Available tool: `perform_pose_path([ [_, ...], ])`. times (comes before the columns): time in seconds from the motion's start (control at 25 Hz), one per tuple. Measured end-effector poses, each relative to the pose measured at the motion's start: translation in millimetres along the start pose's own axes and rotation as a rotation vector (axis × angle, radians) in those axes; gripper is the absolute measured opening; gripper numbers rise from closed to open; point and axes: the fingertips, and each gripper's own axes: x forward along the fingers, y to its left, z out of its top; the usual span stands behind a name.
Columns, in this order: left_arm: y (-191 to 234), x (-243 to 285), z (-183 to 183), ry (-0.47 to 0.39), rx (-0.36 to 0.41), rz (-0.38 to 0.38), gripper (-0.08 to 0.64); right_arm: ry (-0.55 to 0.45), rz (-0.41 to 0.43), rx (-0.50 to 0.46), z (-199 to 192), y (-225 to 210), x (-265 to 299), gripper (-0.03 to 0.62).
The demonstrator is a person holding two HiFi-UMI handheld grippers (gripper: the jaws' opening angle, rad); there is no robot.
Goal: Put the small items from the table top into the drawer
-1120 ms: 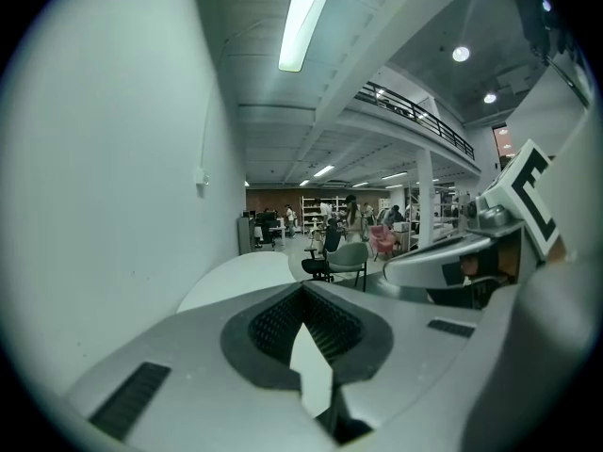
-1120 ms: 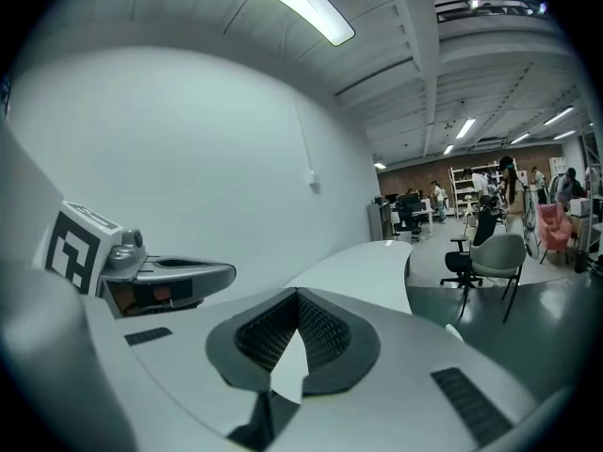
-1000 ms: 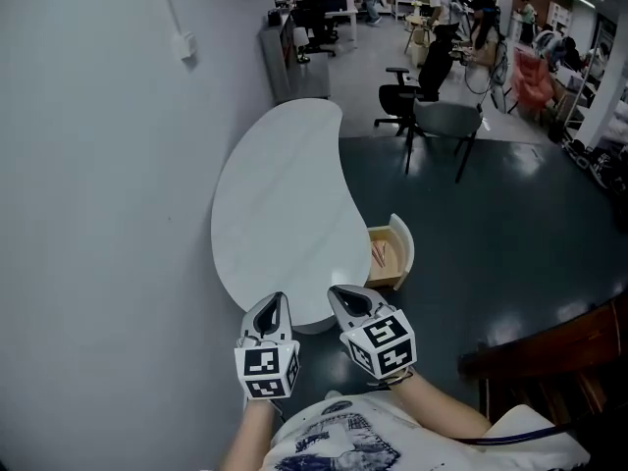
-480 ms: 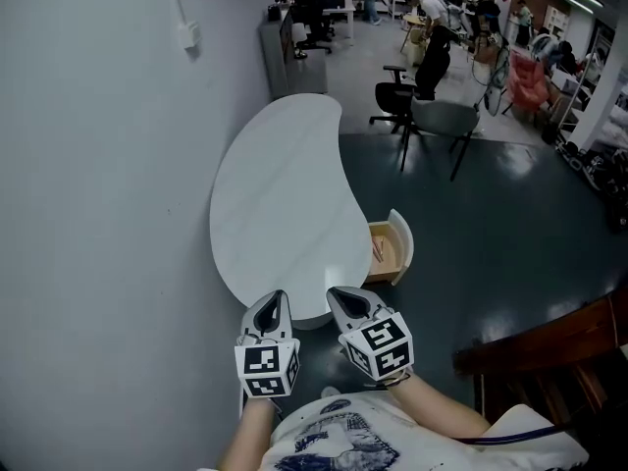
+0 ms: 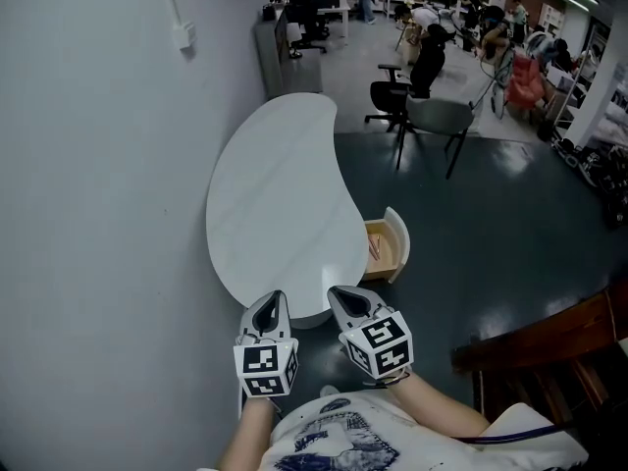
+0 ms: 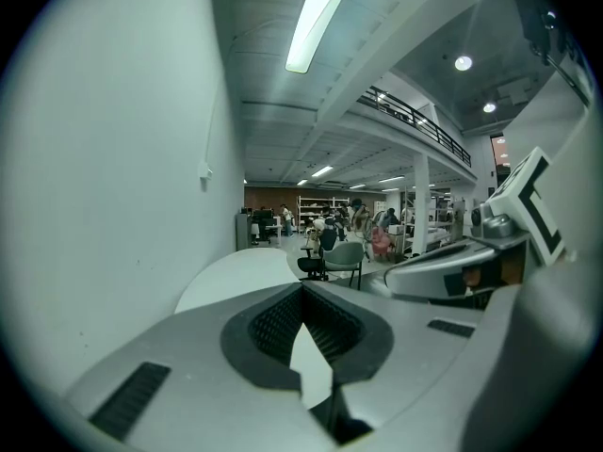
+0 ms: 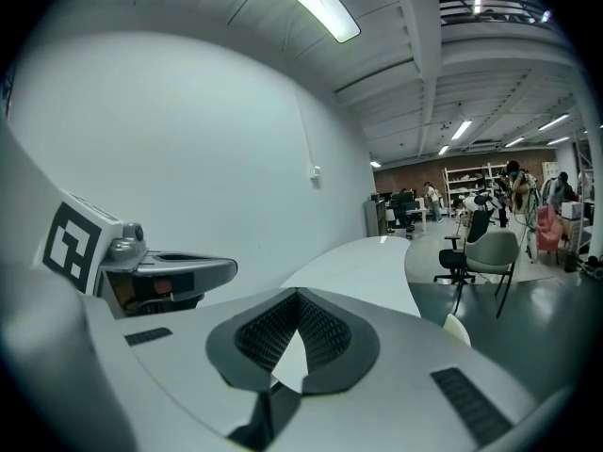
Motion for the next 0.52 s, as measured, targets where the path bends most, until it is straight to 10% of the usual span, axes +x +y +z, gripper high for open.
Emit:
perform_pose_path([
  [0.52,-1.6,-4.5,-2.3,0.003,0.005,0.002,0.023,0.0,-0.005,-0.003,-3.7,0.9,-5.3,0.02],
])
